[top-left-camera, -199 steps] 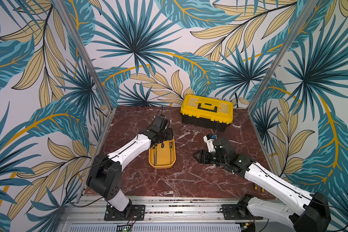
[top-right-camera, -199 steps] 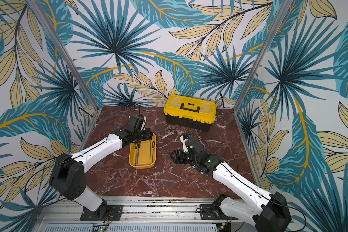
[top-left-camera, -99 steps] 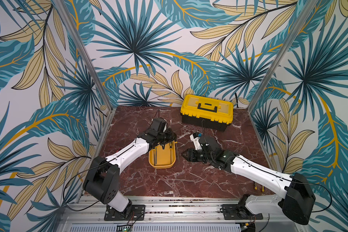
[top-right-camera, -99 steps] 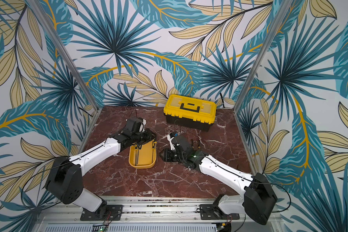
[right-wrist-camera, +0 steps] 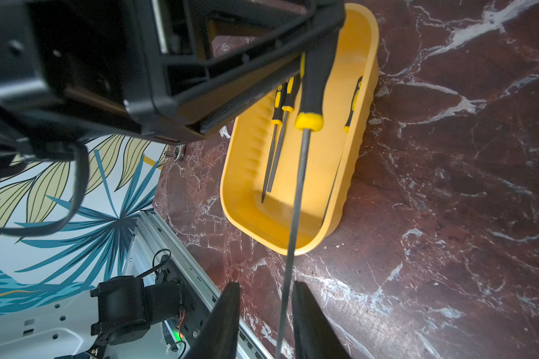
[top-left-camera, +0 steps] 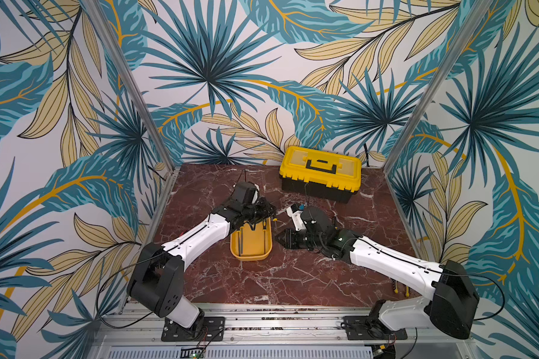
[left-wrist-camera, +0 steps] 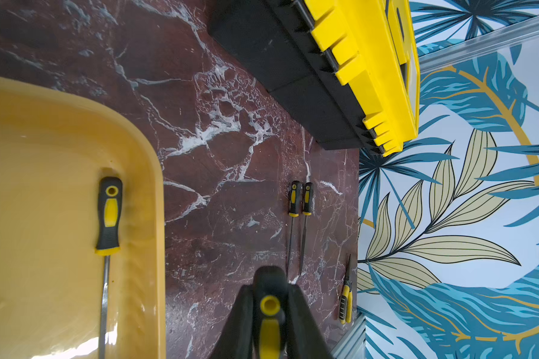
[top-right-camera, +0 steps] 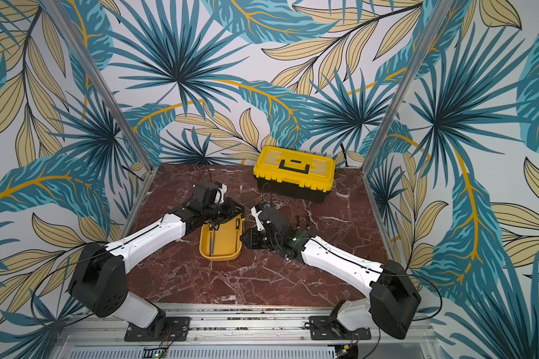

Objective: Take the file tool out of the storage box
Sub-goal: Pick up the file tool from the storage box.

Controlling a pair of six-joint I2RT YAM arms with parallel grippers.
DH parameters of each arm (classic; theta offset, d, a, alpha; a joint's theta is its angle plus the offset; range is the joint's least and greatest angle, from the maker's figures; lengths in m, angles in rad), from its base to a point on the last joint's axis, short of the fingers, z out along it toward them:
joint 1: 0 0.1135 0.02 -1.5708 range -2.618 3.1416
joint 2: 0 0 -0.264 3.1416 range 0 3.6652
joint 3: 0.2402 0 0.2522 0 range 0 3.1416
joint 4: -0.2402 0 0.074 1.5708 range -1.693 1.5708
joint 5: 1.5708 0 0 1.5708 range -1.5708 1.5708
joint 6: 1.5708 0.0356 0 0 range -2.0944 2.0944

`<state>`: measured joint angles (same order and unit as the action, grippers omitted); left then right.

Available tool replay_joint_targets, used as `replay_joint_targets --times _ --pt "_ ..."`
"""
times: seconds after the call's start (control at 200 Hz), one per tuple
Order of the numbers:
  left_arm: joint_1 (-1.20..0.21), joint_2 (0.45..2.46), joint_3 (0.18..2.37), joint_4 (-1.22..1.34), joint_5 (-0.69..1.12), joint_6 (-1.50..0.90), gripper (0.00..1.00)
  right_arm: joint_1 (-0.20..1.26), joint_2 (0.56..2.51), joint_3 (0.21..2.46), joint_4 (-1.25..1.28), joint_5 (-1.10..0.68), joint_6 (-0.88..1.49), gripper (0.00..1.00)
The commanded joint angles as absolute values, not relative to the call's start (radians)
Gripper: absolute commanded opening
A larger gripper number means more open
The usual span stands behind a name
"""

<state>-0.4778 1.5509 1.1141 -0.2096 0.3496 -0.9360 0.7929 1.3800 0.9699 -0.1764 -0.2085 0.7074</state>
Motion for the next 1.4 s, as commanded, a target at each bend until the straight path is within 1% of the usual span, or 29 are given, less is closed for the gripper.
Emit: replay_joint_targets --times 0.0,0.235,0.551,0.676,0.696,0.796,1.047,1.252,1.302,1.397 --pt "-0.472 1.529 1.081 -0.172 0.368 -0.944 0.13 0.798 1.393 0.986 -0.177 -0.201 0.704 0.31" --pt "-0.471 1.528 1.086 -0.174 0.374 -0.943 0.13 0.798 1.390 0.990 -0.209 -0.172 0.688 0.26" --pt "-0.470 1.525 1.088 -0.174 0.379 -0.949 0.12 0.798 1.401 0.991 -0.208 -0.167 0.683 0.25" --pt "-0.469 1.521 1.088 -0.174 0.380 -0.950 0.11 0.798 1.407 0.991 -0.209 -0.168 0.683 0.22" --pt "-0.468 1.521 1.088 -0.174 0.380 -0.949 0.11 0.825 1.407 0.991 -0.209 -0.167 0.683 0.22" --pt "-0.467 1.521 1.089 -0.173 0.381 -0.950 0.11 0.828 1.412 0.994 -0.208 -0.170 0.683 0.21" --pt "-0.465 1.522 1.084 -0.170 0.382 -0.949 0.10 0.830 1.412 1.002 -0.208 -0.163 0.681 0.10" --pt "-0.463 1.518 1.080 -0.169 0.382 -0.946 0.10 0.831 1.405 1.000 -0.209 -0.149 0.679 0.05" --pt "-0.464 1.517 1.079 -0.169 0.382 -0.944 0.14 0.831 1.403 1.000 -0.244 -0.143 0.678 0.04" --pt "-0.459 1.516 1.083 -0.164 0.398 -0.942 0.27 0.832 1.393 0.997 -0.248 -0.130 0.680 0.03"
